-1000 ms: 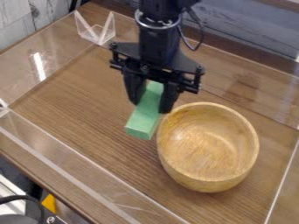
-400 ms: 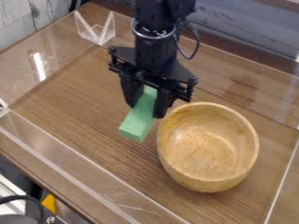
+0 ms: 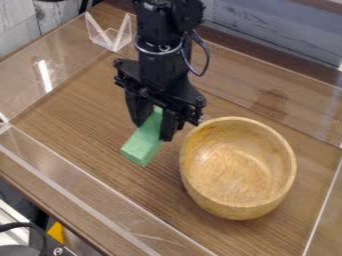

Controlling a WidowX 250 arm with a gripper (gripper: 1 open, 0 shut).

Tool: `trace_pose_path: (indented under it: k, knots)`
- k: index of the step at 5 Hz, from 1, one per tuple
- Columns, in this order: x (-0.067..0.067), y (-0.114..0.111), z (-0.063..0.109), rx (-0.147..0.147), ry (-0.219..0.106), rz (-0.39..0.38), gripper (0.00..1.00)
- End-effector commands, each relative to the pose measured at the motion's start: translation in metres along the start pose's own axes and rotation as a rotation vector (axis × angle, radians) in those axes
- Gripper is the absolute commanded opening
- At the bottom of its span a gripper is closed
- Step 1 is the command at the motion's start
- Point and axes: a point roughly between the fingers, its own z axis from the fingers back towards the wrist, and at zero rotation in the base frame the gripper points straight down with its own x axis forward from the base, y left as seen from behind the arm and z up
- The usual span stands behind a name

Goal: Remove the green block from inside the brown bowl and put it on the table

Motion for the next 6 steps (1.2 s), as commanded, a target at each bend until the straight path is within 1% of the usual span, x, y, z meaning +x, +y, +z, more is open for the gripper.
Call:
trace_pose_path:
  k: [1, 2, 3, 4, 6]
  knots:
    - [0.003, 0.015, -0.005, 0.011, -0.039, 0.113, 0.0]
    - [0.002, 0.028, -0.02, 0.018, -0.036, 0.206, 0.0]
    - [0.011, 0.025, -0.023, 0.022, -0.042, 0.253, 0.0]
    - [0.017, 0.02, -0.026, 0.027, -0.045, 0.301, 0.0]
    - [0.006, 0.024, -0.014, 0.025, -0.054, 0.284, 0.0]
